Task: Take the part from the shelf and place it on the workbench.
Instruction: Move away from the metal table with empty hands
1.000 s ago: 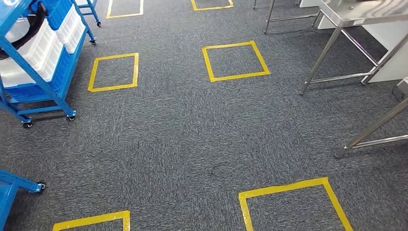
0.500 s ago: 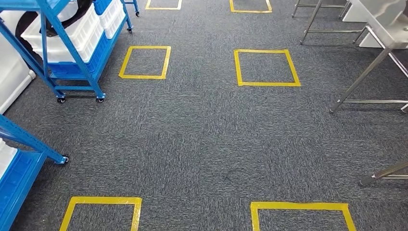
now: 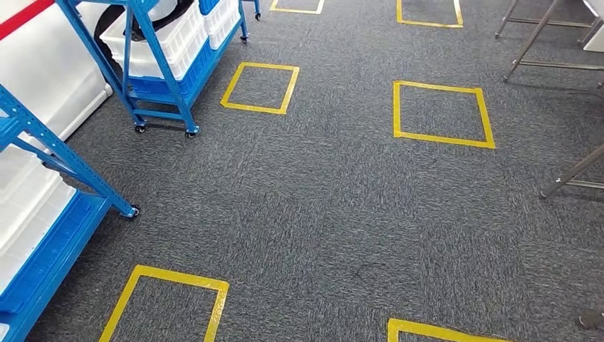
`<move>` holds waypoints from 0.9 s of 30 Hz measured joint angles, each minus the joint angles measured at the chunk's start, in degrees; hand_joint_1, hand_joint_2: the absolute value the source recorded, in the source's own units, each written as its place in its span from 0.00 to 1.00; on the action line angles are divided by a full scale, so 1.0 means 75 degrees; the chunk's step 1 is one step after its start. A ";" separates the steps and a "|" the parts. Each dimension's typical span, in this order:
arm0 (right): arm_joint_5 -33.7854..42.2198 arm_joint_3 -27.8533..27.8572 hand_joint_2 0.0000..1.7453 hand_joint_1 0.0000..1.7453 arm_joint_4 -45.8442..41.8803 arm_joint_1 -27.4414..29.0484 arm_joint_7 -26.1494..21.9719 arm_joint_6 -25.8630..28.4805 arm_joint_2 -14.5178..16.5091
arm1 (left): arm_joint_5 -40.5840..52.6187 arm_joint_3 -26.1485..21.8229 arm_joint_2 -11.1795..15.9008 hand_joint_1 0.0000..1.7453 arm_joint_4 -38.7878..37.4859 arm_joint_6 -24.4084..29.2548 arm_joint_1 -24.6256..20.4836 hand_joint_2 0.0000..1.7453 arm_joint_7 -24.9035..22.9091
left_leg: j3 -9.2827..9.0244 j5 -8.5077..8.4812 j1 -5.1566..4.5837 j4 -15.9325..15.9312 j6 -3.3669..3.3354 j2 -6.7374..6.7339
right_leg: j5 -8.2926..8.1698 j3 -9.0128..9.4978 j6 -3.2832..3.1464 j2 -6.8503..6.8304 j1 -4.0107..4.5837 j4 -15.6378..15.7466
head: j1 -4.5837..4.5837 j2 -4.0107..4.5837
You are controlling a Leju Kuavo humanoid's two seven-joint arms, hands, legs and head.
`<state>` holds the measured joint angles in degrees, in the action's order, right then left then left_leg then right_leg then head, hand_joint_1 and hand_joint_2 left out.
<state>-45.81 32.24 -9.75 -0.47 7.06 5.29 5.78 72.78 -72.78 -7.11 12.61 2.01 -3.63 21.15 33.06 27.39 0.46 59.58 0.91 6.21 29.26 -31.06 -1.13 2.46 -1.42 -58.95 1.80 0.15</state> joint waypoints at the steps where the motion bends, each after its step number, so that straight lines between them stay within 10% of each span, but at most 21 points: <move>1: -0.0005 0.0000 0.00 0.00 0.0000 0.0011 0.0004 -0.0005 -0.0012 | 0.0001 0.0000 -0.0006 0.00 0.0000 0.0004 -0.0003 0.00 -0.0003 | 0.0122 0.0159 -0.0001 0.0266 0.0028 -0.0208 | -0.0011 0.0029 -0.0052 -0.0109 0.0001 0.0041 | 0.0001 0.0000; 4: -0.0015 0.0000 0.00 0.00 0.0001 0.0058 0.0014 -0.0024 -0.0083 | 0.0001 0.0000 -0.0014 0.00 0.0000 0.0012 -0.0039 0.00 -0.0008 | 0.0806 0.0793 0.0010 0.1637 0.0093 -0.0684 | 0.0020 0.0066 -0.0143 -0.0462 0.0061 0.0063 | 0.0001 0.0000; 6: -0.0028 0.0000 0.00 0.00 0.0003 0.0057 0.0017 -0.0030 -0.0123 | 0.0000 0.0000 -0.0014 0.00 0.0000 0.0012 -0.0025 0.00 -0.0008 | 0.0939 0.0740 0.0022 0.1885 0.0112 -0.0752 | 0.0058 0.0096 -0.0152 -0.0684 0.0081 0.0059 | 0.0001 0.0000; 10: -0.0051 0.0000 0.00 0.00 0.0002 0.0046 0.0017 -0.0034 -0.0141 | 0.0000 0.0000 -0.0014 0.00 0.0000 0.0012 -0.0014 0.00 -0.0006 | 0.0064 -0.0059 -0.0043 0.0201 -0.0001 -0.1199 | 0.0177 0.0234 -0.0061 -0.1048 0.0116 0.0050 | 0.0001 0.0000; 13: -0.0055 -0.0001 0.00 0.00 0.0001 0.0001 0.0015 -0.0034 -0.0141 | -0.0001 0.0000 -0.0012 0.00 0.0000 0.0015 -0.0009 0.00 -0.0005 | -0.0052 -0.0099 -0.0117 -0.0109 -0.0149 -0.1182 | 0.0229 0.0317 0.0053 -0.1269 0.0141 0.0081 | 0.0000 0.0000; 16: -0.0062 -0.0003 0.00 0.00 0.0000 -0.0037 0.0023 -0.0033 -0.0134 | -0.0003 0.0000 -0.0014 0.00 0.0000 0.0018 0.0018 0.00 -0.0007 | -0.0135 -0.0184 -0.0059 -0.0260 -0.0289 -0.0947 | 0.0465 0.0262 0.0158 -0.0913 0.0106 -0.0192 | -0.0001 0.0000; 20: -0.0063 -0.0001 0.00 0.00 0.0000 0.0001 0.0031 -0.0033 -0.0040 | -0.0003 0.0000 -0.0013 0.00 0.0000 0.0017 -0.0022 0.00 -0.0007 | -0.0141 -0.0216 -0.0054 -0.0288 -0.0363 -0.0614 | 0.1159 -0.0651 0.0176 -0.0379 0.0076 -0.1858 | -0.0001 0.0000; 22: -0.0069 -0.0001 0.00 0.00 0.0000 0.0009 0.0037 -0.0032 -0.0011 | -0.0003 0.0000 -0.0012 0.00 0.0000 0.0017 -0.0015 0.00 -0.0008 | -0.0161 -0.0206 -0.0052 -0.0270 -0.0348 -0.0395 | 0.0815 -0.0686 0.0183 -0.0345 0.0050 -0.1730 | -0.0001 0.0000; 25: -0.0080 0.0000 0.00 0.00 0.0001 0.0032 0.0040 -0.0032 -0.0007 | -0.0001 0.0000 -0.0014 0.00 0.0000 0.0017 -0.0013 0.00 -0.0008 | -0.0142 -0.0156 -0.0046 -0.0176 -0.0259 -0.0093 | 0.0070 -0.0187 0.0180 0.0053 -0.0021 -0.0441 | 0.0000 0.0000; 27: -0.0083 0.0000 0.00 0.00 0.0003 0.0034 0.0040 -0.0032 -0.0007 | 0.0001 0.0000 -0.0014 0.00 0.0000 0.0017 -0.0015 0.00 -0.0008 | -0.0071 -0.0145 -0.0041 -0.0131 -0.0155 0.0062 | 0.0009 -0.0083 0.0154 0.0240 -0.0010 -0.0128 | 0.0001 0.0000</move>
<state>-46.43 32.24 -9.73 -0.21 7.36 5.05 5.73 72.79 -72.78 -7.21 12.61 2.14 -3.75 21.09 32.53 26.30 0.15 58.60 -0.25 6.67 29.33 -31.68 0.02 4.26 -1.50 -59.91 1.80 0.15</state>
